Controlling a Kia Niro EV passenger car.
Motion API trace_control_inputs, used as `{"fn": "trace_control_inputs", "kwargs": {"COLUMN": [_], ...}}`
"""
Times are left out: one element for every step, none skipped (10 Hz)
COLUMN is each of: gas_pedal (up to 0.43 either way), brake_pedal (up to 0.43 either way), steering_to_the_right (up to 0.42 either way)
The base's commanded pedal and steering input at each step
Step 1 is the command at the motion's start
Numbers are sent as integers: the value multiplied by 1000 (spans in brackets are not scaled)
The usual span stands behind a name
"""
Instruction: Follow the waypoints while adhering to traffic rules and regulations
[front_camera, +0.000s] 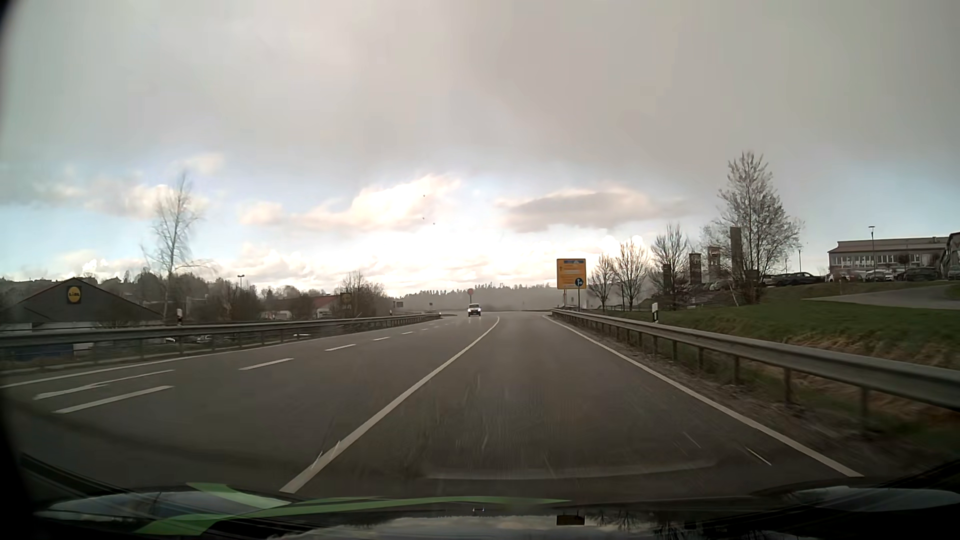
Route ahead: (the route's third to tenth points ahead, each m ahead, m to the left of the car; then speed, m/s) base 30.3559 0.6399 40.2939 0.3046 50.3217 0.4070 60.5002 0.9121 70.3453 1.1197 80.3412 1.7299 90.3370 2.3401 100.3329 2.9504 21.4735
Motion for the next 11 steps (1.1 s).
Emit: {"fn": "trace_control_inputs", "kwargs": {"gas_pedal": [157, 169, 169, 177, 177, 177, 177, 177, 177, 177, 177], "brake_pedal": [0, 0, 0, 0, 0, 0, 0, 0, 0, 0, 0], "steering_to_the_right": [10, 9, 8, 5, 2, 0, -2, -4, -6, -8, -10]}}
